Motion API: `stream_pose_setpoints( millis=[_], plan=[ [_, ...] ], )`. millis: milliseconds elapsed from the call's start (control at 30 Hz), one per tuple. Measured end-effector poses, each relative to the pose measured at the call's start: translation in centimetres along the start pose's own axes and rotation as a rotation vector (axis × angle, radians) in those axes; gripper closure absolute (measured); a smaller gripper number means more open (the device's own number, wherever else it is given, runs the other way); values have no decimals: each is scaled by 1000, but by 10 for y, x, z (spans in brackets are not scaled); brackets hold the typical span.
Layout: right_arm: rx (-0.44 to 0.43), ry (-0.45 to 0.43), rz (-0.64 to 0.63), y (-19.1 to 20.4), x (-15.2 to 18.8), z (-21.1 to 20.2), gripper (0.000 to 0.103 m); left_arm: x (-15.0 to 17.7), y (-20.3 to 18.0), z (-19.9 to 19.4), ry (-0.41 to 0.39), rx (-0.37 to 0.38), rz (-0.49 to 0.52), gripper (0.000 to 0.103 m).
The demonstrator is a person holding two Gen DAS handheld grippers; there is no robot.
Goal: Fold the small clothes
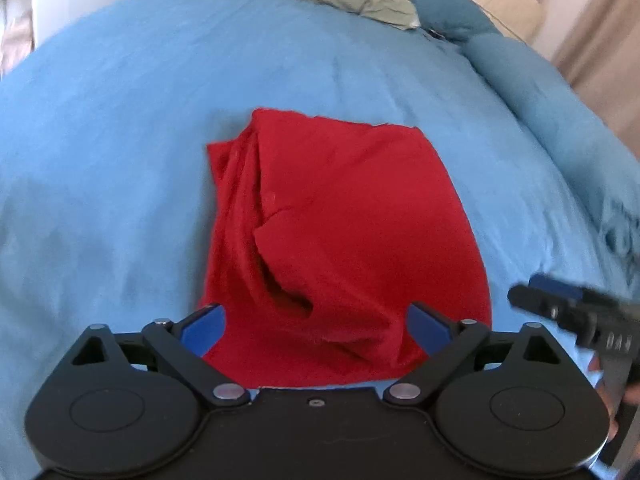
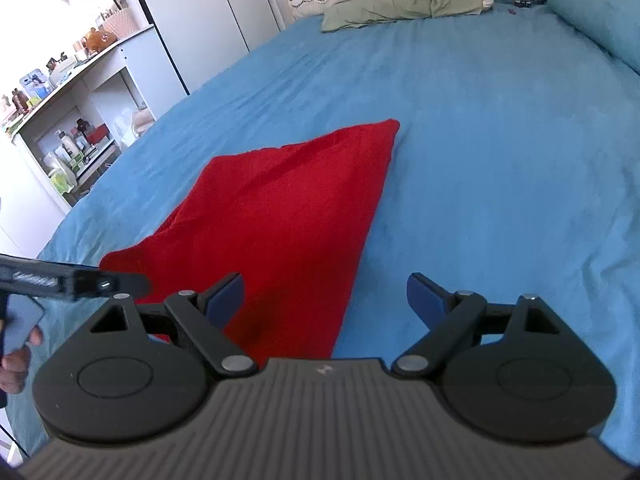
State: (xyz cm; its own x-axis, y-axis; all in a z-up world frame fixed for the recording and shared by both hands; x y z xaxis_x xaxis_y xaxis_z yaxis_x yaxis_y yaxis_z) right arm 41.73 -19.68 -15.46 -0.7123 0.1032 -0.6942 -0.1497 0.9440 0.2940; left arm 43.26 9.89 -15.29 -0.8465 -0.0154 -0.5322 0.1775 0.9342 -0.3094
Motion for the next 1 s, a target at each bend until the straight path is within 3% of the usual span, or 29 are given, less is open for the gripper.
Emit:
stream_pose_setpoints(
  millis=[33,67,133,167,367,500,733,833,900,1000],
  plan=[
    [0,3,-2,1,1,1,0,3,7,0,-3,16,-30,14],
    [-3,7,-4,3,2,2,0,3,8,2,-5,27,-58,24],
    [-4,9,-17,8,1,3,0,2,11,7,12,30,-93,65],
    [-1,7,-27,9,1,3,0,1,13,8,23,25,-98,98],
    [-5,1,-44,12,-4,5,0,3,20,-18,-58,14,-82,96],
    [-11,19,-46,15,1,12,0,20,34,-1,-28,-4,-127,96],
    [24,71,-90,21,11,27,0,41,51,13,-70,5,-206,88],
    [49,88,-125,21,15,35,0,39,46,1,-104,-15,-200,65],
    [79,88,-164,22,19,39,0,38,44,-12,-150,-46,-182,35],
    [128,96,-216,20,27,44,0,37,45,-24,-198,-122,-134,24]
  ],
)
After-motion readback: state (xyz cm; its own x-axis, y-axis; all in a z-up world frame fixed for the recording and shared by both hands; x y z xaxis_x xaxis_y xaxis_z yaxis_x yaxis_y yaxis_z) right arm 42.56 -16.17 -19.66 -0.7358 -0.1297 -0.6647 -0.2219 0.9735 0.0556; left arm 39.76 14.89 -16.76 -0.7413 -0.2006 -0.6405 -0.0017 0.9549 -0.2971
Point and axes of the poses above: each gripper's, at about its wrist camera, not at the fingertips, and z roughly the way its jaws point, y to its left, x to its underside, the point moved 1 cm from there along z, roughly the way its jaws point, and after that the axes turned 1 degree about z, right-handed, at the moved point
